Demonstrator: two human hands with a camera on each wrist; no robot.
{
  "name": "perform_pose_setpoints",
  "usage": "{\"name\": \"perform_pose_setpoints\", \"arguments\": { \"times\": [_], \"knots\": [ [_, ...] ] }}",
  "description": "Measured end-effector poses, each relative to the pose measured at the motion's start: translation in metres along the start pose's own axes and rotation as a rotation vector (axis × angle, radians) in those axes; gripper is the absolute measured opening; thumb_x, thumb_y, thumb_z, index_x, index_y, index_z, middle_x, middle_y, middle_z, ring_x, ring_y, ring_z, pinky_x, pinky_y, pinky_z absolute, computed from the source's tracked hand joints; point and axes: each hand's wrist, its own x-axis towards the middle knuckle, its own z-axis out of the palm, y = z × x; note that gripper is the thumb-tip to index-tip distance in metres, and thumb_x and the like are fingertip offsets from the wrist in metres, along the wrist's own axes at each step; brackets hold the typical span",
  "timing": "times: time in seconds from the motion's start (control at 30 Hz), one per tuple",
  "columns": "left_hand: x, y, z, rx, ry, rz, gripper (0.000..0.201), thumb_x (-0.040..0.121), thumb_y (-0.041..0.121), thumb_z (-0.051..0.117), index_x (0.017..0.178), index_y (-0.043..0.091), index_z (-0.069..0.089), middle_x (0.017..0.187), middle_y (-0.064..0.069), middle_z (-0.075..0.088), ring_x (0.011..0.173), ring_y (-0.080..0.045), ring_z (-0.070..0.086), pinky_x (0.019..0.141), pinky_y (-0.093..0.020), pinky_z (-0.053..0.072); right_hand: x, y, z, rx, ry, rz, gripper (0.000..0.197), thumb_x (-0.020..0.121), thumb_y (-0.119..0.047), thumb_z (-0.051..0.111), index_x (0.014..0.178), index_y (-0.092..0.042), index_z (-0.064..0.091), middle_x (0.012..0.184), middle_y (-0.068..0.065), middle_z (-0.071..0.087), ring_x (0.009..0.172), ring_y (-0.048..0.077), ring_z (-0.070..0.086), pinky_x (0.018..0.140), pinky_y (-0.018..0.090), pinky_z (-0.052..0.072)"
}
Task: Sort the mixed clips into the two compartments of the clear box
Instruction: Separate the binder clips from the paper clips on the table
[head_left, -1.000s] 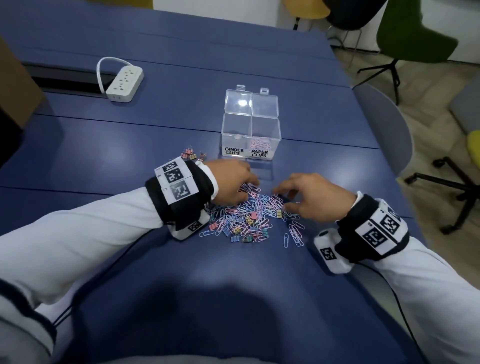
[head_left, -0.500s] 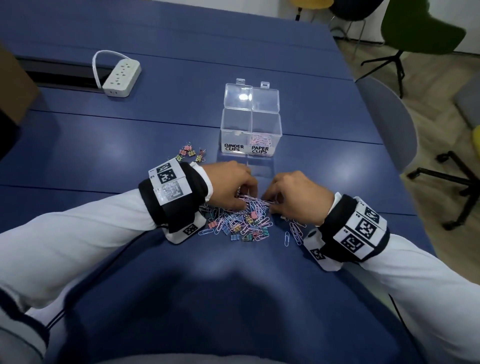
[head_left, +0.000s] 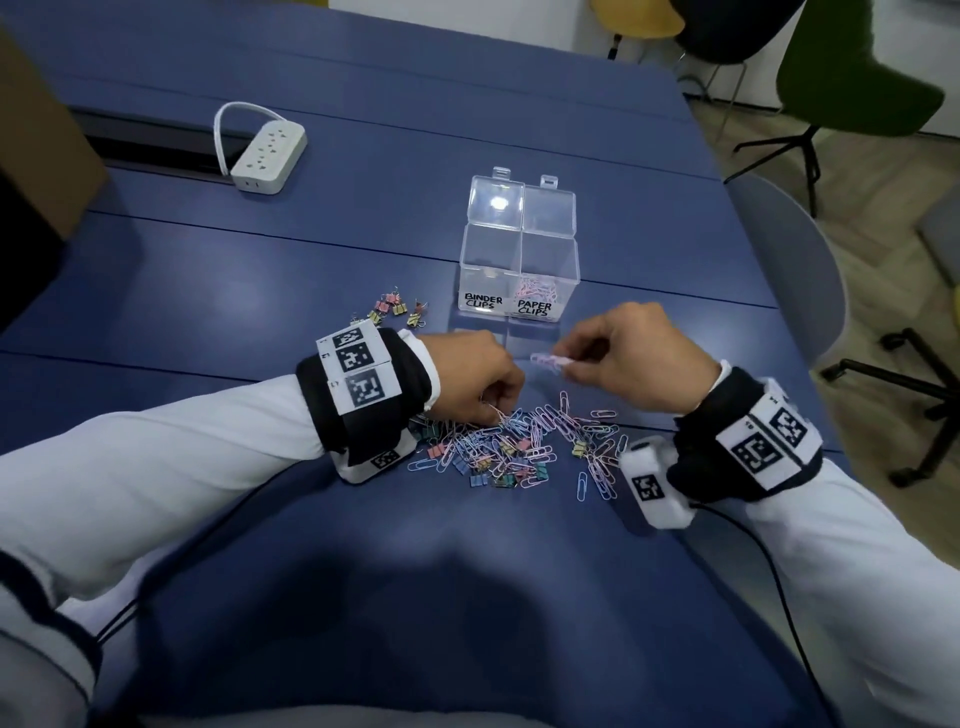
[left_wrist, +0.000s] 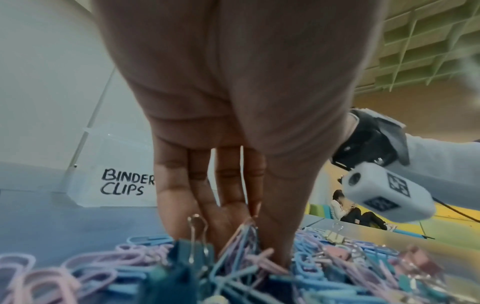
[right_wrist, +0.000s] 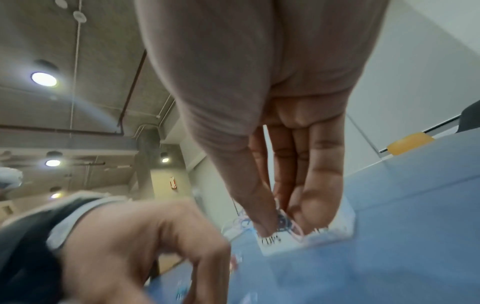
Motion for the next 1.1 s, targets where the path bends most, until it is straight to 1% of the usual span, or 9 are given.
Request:
{"name": "perform_pose_setpoints", "arguments": {
  "times": [0.23,0.37,0.43,0.6,0.77,0.83,0.93,1.03,1.1],
  "knots": [
    [-0.007,-0.003,-0.004,-0.038,0.052,-0.024,0.015,0.085,0.033,0.065,0.097,0.025,0.070,0.083,0.009,0.067,0.070,-0.007,0.056,0.068,-0.022,0.047,0.047,-0.007,-0.048,0.192,0.154,0.076,0.010,0.076,-0.021,0.076,0.083,-0.015,0.075,0.069,0.003,0.071,0.062,0.022,0.070,0.068,0.030,0.058],
    [-0.010,-0.003,-0.006,-0.107,0.106,-0.046,0.016,0.085,0.037,0.066,0.096,0.026,0.070,0.083,0.009,0.068,0.071,-0.007,0.059,0.068,-0.021,0.047,0.084,-0.012,-0.051,0.068,0.164,0.151,0.009,0.073,-0.011,0.072,0.077,-0.020,0.073,0.062,-0.006,0.064,0.042,-0.001,0.059,0.053,0.020,0.051],
    [-0.010,-0.004,-0.011,-0.132,0.159,-0.053,0.016,0.086,0.035,0.066,0.096,0.024,0.071,0.082,0.008,0.069,0.068,-0.005,0.057,0.065,-0.018,0.043,0.099,-0.015,-0.046,0.016,0.126,0.178,0.014,0.073,-0.008,0.070,0.078,-0.021,0.072,0.064,-0.004,0.063,0.036,-0.001,0.056,0.048,0.017,0.046],
    [-0.007,-0.008,-0.037,-0.247,0.303,-0.115,0.017,0.084,0.035,0.069,0.095,0.023,0.073,0.080,0.008,0.072,0.070,-0.004,0.061,0.066,-0.015,0.047,0.107,-0.009,-0.037,0.002,0.095,0.162,0.019,0.072,-0.009,0.074,0.090,-0.016,0.076,0.087,0.004,0.072,0.054,0.004,0.057,0.068,0.027,0.057],
    [0.022,-0.023,-0.076,-0.338,0.501,-0.219,0.019,0.081,0.038,0.072,0.092,0.024,0.074,0.075,0.013,0.070,0.065,0.009,0.059,0.068,0.001,0.041,0.072,0.014,-0.041,0.205,0.244,0.140,0.026,0.076,-0.006,0.069,0.100,-0.017,0.074,0.083,-0.001,0.073,0.054,-0.003,0.062,0.061,0.013,0.056],
    [0.041,-0.026,-0.091,-0.317,0.546,-0.244,0.019,0.080,0.037,0.073,0.092,0.022,0.075,0.079,0.009,0.072,0.072,0.000,0.064,0.076,-0.008,0.047,0.052,0.025,-0.040,0.234,0.284,0.148,0.027,0.077,-0.004,0.067,0.100,-0.018,0.074,0.084,0.000,0.074,0.059,0.000,0.066,0.066,0.018,0.058],
    [0.071,-0.028,-0.105,-0.249,0.515,-0.270,0.017,0.081,0.032,0.071,0.091,0.019,0.076,0.085,0.002,0.075,0.083,-0.010,0.068,0.086,-0.023,0.051,0.024,0.037,-0.031,0.283,0.245,0.180,0.025,0.077,-0.004,0.069,0.099,-0.015,0.074,0.086,0.003,0.074,0.071,0.020,0.071,0.073,0.035,0.060],
    [0.089,-0.032,-0.106,-0.188,0.422,-0.303,0.016,0.083,0.030,0.066,0.089,0.018,0.076,0.084,0.000,0.075,0.078,-0.008,0.066,0.084,-0.024,0.052,0.000,0.044,-0.018,0.253,0.155,0.179,0.023,0.075,-0.006,0.073,0.095,-0.018,0.075,0.084,0.000,0.075,0.062,-0.002,0.063,0.077,0.022,0.056],
    [0.093,-0.035,-0.102,-0.185,0.388,-0.311,0.014,0.084,0.031,0.065,0.084,0.021,0.075,0.080,0.002,0.075,0.076,-0.007,0.067,0.087,-0.028,0.053,-0.013,0.045,-0.010,0.231,0.075,0.176,0.026,0.073,-0.008,0.075,0.095,-0.022,0.074,0.082,-0.004,0.074,0.066,-0.003,0.064,0.075,0.010,0.049]
  ]
}}
